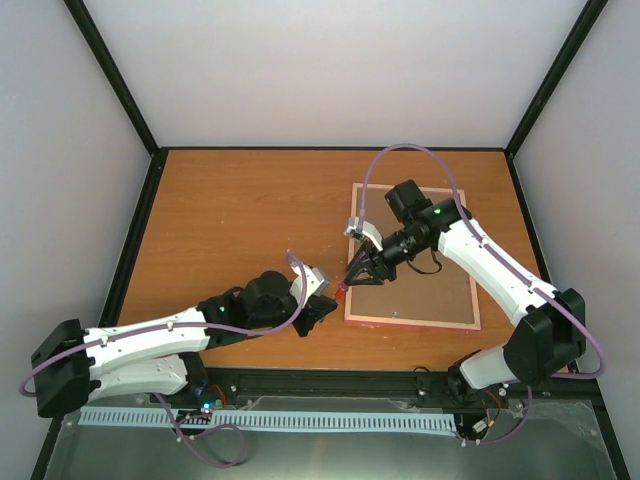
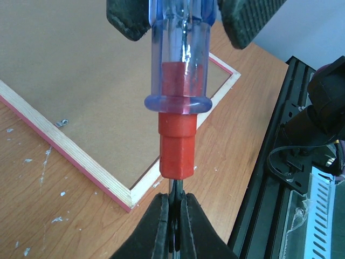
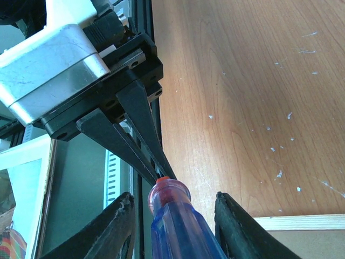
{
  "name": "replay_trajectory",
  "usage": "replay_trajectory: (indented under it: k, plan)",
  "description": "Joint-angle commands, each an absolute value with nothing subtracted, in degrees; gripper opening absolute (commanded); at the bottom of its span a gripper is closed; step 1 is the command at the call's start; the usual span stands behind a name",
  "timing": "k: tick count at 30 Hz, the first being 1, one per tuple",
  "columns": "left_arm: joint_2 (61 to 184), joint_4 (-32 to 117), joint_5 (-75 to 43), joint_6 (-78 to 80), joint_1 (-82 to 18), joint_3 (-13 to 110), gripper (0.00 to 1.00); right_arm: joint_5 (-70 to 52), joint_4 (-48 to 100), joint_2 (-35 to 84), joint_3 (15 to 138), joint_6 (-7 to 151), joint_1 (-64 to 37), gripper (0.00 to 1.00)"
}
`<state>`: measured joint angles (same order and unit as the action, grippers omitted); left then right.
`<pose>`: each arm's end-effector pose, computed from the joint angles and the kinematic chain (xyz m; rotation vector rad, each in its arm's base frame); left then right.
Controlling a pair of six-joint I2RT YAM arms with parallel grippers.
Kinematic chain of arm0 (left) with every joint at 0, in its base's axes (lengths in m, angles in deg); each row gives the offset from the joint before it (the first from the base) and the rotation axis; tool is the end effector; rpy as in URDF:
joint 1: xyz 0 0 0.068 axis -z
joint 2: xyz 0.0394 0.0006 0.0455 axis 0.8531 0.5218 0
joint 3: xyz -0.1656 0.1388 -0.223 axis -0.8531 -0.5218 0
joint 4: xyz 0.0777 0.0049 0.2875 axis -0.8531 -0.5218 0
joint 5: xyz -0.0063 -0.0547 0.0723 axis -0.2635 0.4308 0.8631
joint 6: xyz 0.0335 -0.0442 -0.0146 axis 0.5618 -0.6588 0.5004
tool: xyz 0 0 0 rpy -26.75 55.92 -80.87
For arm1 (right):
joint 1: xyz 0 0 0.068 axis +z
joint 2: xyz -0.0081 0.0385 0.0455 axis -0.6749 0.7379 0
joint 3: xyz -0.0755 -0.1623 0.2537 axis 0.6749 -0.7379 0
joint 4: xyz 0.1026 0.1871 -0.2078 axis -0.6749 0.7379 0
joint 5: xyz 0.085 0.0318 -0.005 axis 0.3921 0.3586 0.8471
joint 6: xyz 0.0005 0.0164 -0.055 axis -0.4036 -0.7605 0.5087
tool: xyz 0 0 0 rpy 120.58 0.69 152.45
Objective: Take the photo out of the frame
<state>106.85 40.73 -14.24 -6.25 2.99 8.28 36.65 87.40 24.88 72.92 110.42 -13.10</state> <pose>0.1134 -0.2187 0.2426 0.8723 2.0157 -0.9525 0.2434 0.1743 0.3314 -1.4599 2.0762 1.2653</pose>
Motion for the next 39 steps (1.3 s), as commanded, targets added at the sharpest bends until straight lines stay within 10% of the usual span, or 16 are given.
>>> replay_trajectory:
  k: [1, 16, 20, 23, 39]
  plan:
    - [106.88, 41.08, -11.84, -6.38, 3.2, 10.0, 0.01, 39.1, 88.85, 24.77, 75.0, 109.9, -12.33, 0.41]
    - [104.68, 39.8, -8.72, -7.52, 3.26, 9.48, 0.01, 35.72, 88.31, 24.84, 75.62, 108.59, -12.43, 0.17]
    - [104.95, 37.14, 0.07, -13.53, 3.26, 10.86, 0.48, 30.84, 85.32, 21.55, 73.93, 106.76, -15.14, 0.03]
    - [106.05, 36.85, 6.37, -20.78, 3.24, 11.54, 0.59, 28.77, 78.24, 16.25, 68.61, 102.3, -22.72, 0.03]
    - [146.27, 23.43, 3.49, -33.05, -1.07, 39.61, 0.53, 14.12, 53.39, -2.43, 45.06, 90.06, -41.29, 0.03]
